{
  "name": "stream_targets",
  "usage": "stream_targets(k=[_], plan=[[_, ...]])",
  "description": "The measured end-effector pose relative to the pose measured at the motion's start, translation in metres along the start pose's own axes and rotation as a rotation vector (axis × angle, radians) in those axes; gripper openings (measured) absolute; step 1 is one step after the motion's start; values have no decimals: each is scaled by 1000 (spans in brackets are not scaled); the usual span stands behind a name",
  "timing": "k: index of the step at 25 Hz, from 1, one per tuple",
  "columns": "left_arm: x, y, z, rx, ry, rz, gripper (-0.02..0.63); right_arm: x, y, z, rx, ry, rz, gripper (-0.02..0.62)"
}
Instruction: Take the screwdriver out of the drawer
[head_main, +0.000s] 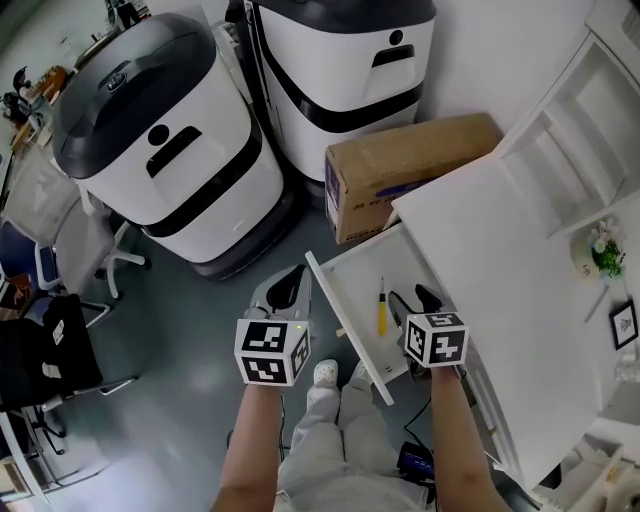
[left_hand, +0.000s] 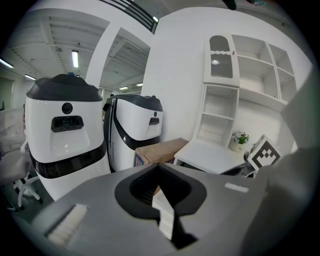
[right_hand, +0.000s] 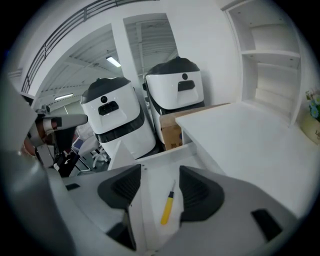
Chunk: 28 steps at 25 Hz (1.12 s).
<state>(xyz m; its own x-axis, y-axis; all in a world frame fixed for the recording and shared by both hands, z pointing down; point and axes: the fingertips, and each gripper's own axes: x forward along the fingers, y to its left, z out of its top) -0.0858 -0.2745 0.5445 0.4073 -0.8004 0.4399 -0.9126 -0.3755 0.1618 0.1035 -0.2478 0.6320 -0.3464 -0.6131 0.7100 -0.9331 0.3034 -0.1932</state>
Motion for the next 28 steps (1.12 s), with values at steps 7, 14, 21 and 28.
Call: stream_targets(k=[7, 14, 21, 28], plan=[[10, 6, -7, -2, 17, -11, 9, 44, -2, -38, 30, 118, 5, 245], [20, 15, -17, -11, 47, -11, 9, 87, -8, -71, 46, 229, 2, 233], [29, 26, -25, -16, 70, 0, 9, 115, -11, -99, 100, 309, -16, 229], [34, 35, -35, 6, 98, 7, 9, 138, -20, -127, 125, 377, -68, 225]])
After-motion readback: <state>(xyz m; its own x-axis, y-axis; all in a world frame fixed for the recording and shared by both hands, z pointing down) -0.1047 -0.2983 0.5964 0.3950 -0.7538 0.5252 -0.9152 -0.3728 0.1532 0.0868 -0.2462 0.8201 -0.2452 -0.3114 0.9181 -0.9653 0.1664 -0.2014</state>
